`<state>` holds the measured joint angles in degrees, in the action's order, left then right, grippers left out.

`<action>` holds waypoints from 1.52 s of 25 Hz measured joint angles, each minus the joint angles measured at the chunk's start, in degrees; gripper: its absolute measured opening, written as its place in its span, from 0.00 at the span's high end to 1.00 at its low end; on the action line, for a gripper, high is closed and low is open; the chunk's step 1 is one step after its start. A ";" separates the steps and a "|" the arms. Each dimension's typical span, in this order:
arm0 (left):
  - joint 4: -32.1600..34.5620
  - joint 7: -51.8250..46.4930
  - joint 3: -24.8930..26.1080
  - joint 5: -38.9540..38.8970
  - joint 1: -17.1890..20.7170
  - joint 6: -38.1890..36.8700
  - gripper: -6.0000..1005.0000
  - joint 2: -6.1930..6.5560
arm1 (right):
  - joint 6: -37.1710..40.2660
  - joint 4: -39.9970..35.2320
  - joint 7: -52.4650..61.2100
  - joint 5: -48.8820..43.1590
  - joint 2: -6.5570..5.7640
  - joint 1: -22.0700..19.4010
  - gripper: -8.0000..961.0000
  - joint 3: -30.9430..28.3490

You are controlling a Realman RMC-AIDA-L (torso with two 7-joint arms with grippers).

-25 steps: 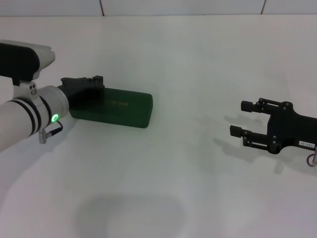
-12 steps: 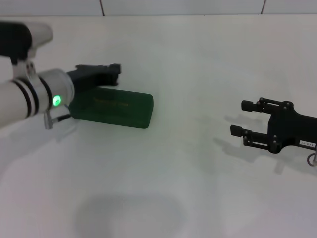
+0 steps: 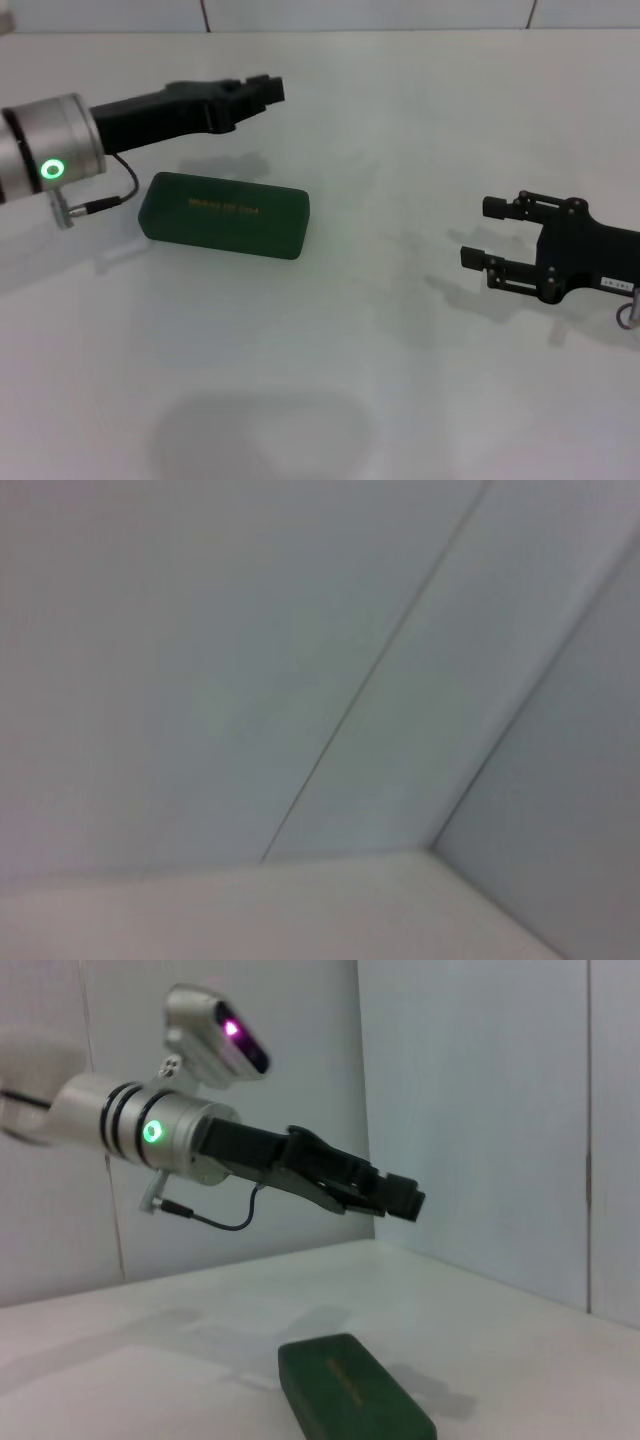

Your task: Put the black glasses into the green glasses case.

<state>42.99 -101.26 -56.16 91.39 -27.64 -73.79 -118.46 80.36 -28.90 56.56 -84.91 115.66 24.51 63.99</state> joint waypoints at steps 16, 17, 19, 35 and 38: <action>-2.61 33.47 0.47 -2.57 11.56 -5.89 0.46 1.07 | 9.44 -1.40 -6.62 0.98 -0.56 -0.43 0.29 0.47; -2.05 33.42 0.51 -1.84 12.34 -7.64 0.42 1.34 | 11.04 -1.81 -6.59 -0.04 -0.78 -0.59 0.29 0.47; -1.10 33.42 0.53 -1.40 14.17 -12.25 0.34 2.04 | 12.38 -2.40 -6.09 -2.23 -1.12 -0.63 0.29 0.41; -0.50 27.61 2.61 8.63 17.10 -27.22 0.13 6.70 | 13.01 -5.56 0.04 -14.99 -4.77 2.66 0.29 0.16; -0.24 27.25 2.71 9.92 16.70 -28.08 0.13 6.81 | 12.97 -6.31 0.77 -15.86 -4.63 3.20 0.29 0.33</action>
<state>42.75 -74.01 -53.45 101.31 -10.94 -101.87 -111.64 93.33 -35.21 57.34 -100.78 111.03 27.71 64.31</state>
